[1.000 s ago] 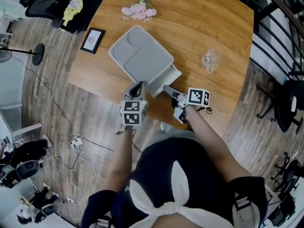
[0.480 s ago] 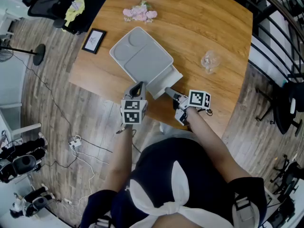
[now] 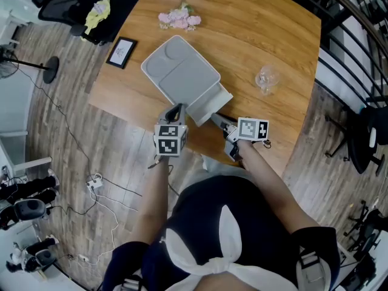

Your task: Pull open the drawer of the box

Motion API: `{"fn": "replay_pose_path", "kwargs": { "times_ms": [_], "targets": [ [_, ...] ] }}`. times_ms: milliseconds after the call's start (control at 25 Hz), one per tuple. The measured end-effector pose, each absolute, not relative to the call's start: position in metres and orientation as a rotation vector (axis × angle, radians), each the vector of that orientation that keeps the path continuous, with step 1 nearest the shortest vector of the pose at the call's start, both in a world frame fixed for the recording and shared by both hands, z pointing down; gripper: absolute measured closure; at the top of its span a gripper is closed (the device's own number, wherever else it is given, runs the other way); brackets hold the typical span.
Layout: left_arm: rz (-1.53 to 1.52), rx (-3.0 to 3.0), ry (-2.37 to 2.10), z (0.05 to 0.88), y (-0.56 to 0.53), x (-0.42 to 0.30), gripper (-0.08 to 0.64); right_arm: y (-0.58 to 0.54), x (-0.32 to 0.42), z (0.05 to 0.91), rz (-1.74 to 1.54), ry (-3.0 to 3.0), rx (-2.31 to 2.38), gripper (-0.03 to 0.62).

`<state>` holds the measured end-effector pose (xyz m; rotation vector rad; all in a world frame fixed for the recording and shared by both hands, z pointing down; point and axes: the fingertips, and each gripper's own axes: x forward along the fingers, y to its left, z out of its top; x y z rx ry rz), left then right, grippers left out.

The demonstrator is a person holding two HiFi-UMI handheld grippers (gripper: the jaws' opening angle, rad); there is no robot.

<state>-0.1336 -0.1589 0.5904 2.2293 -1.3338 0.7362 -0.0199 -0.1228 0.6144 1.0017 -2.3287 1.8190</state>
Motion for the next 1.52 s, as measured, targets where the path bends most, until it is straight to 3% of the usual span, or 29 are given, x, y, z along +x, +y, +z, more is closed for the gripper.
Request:
{"fn": "replay_pose_path", "kwargs": {
  "times_ms": [600, 1520],
  "targets": [
    [0.734, 2.219, -1.326, 0.589, -0.154, -0.134, 0.541, -0.118, -0.029, 0.577, 0.695, -2.475, 0.746, 0.420],
    [0.709, 2.227, -1.314, 0.587, -0.155, -0.132, 0.541, -0.118, -0.046, 0.585, 0.058, -2.270, 0.238, 0.402]
  ]
}}
